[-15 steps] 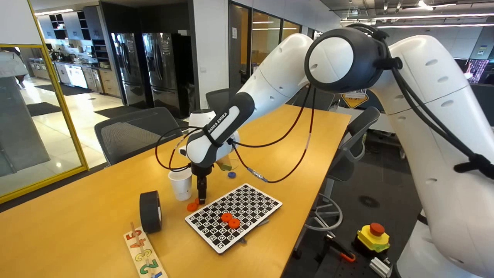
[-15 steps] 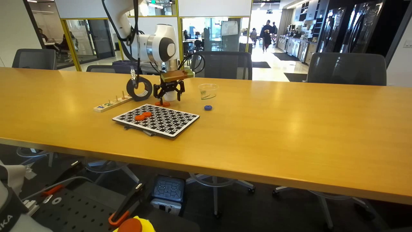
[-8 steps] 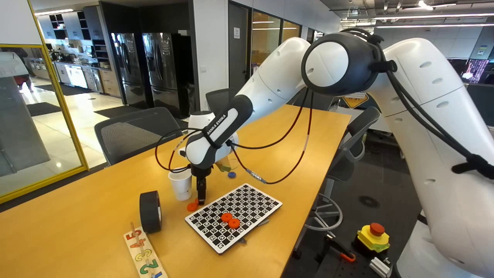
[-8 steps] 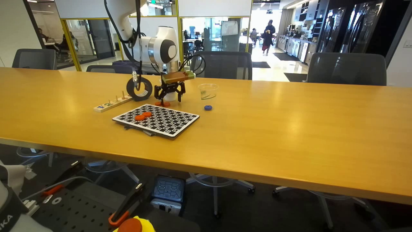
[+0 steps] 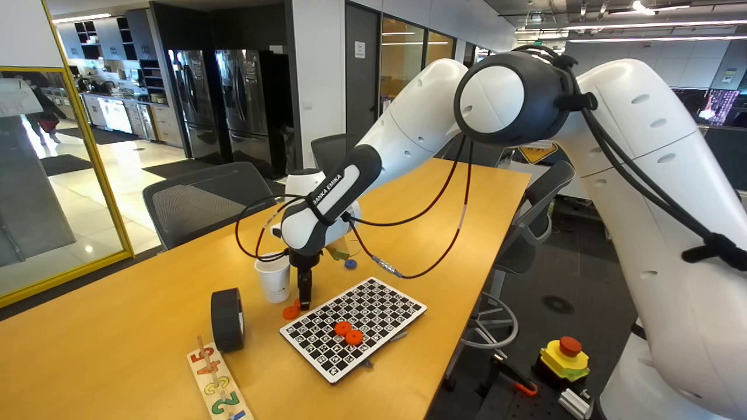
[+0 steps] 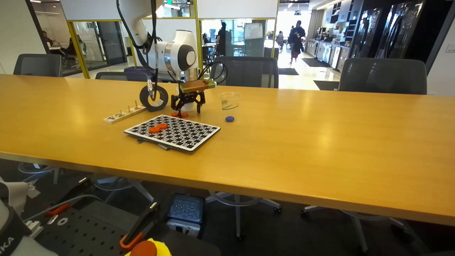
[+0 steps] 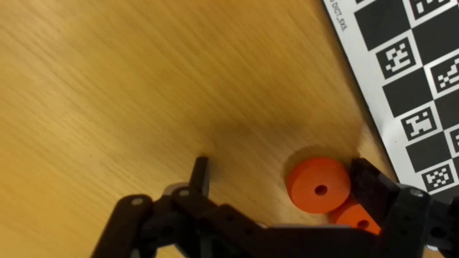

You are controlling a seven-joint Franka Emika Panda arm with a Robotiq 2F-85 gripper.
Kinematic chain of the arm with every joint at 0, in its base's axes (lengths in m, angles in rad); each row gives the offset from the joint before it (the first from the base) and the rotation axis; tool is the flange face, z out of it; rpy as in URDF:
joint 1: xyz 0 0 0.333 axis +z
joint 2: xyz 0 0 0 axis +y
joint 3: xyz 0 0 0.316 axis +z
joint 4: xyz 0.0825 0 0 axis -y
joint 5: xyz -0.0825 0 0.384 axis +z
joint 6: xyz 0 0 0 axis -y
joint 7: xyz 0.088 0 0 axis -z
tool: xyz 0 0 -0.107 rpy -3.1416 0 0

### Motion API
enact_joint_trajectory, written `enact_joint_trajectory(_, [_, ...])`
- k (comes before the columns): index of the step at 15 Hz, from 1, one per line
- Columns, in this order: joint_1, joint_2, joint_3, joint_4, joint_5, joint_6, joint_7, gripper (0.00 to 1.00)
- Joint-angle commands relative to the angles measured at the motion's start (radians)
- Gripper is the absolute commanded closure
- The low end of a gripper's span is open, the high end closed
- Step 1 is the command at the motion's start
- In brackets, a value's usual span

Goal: Put the orange discs in the white cup and the blue disc in the clear cup

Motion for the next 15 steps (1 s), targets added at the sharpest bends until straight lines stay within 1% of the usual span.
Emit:
enact_joint_trajectory(1, [-0.010, -0.005, 0.015, 0.013, 0.016, 0.004, -0.020, 0.00])
enact_joint_trajectory(8, [-0.008, -0.006, 0.017, 0.013, 0.017, -0.002, -0.015, 0.00])
enact_joint_trajectory(9, [-0.009, -0.005, 0.019, 0.012, 0.018, 0.002, -0.018, 0.25])
enact_joint_trajectory(10, [-0.008, -0.005, 0.018, 0.012, 0.017, 0.005, -0.017, 0.27])
enact_joint_trajectory(12, [-0.008, -0.008, 0.018, 0.013, 0.017, 0.003, -0.017, 0.42])
enact_joint_trajectory(13, [-0.008, -0.011, 0.018, 0.014, 0.017, 0.002, -0.017, 0.51])
enact_joint_trajectory(15, [-0.008, -0.013, 0.019, 0.014, 0.018, 0.002, -0.017, 0.65])
